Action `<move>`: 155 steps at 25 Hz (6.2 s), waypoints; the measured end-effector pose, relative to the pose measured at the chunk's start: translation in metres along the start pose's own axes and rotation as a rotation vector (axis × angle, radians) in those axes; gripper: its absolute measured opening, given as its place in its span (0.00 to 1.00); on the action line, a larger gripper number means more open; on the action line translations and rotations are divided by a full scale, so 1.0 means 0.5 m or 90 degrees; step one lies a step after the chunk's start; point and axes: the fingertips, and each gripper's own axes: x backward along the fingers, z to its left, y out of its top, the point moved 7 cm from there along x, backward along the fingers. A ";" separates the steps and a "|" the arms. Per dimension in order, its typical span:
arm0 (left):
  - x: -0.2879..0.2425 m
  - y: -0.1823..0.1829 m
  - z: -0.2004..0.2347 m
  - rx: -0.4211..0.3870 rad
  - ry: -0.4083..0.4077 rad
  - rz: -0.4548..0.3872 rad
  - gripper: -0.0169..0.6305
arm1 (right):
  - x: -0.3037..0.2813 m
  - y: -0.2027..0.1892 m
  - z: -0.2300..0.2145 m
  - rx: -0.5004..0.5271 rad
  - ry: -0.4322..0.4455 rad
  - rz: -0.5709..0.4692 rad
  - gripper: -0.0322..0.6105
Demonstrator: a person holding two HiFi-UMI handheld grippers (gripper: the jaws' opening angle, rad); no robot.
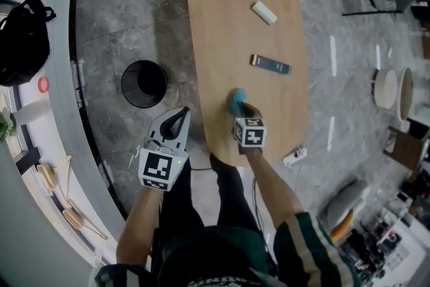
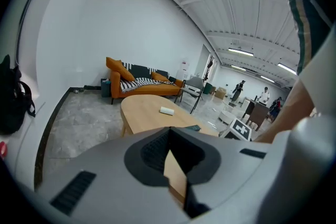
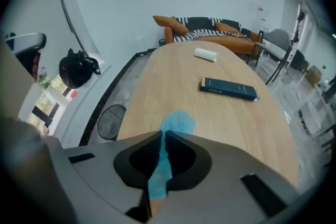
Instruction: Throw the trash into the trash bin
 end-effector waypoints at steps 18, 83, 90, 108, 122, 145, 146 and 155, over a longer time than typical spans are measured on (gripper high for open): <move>0.141 -0.095 0.274 0.071 0.150 -0.043 0.03 | -0.078 0.243 0.440 0.174 0.208 -0.166 0.06; -0.060 0.186 0.100 0.006 0.026 -0.054 0.03 | 0.236 0.353 0.083 0.075 0.118 -0.305 0.05; -0.167 0.219 -0.001 -0.007 0.000 -0.041 0.03 | 0.246 0.368 -0.053 0.098 0.098 -0.321 0.05; -0.296 0.172 -0.081 0.002 -0.015 0.002 0.03 | 0.092 0.314 -0.255 0.339 0.116 -0.186 0.29; -0.293 0.075 -0.063 0.027 0.015 0.046 0.03 | -0.099 0.237 -0.314 0.436 0.093 0.010 0.45; -0.211 0.034 0.009 0.051 0.041 0.047 0.03 | -0.110 0.263 -0.257 0.459 0.054 0.060 0.37; -0.204 0.033 0.013 0.054 0.044 0.045 0.03 | -0.103 0.274 -0.246 0.453 0.055 0.050 0.37; -0.105 0.025 0.095 0.066 0.084 0.014 0.03 | -0.069 0.356 -0.078 0.311 0.132 -0.044 0.36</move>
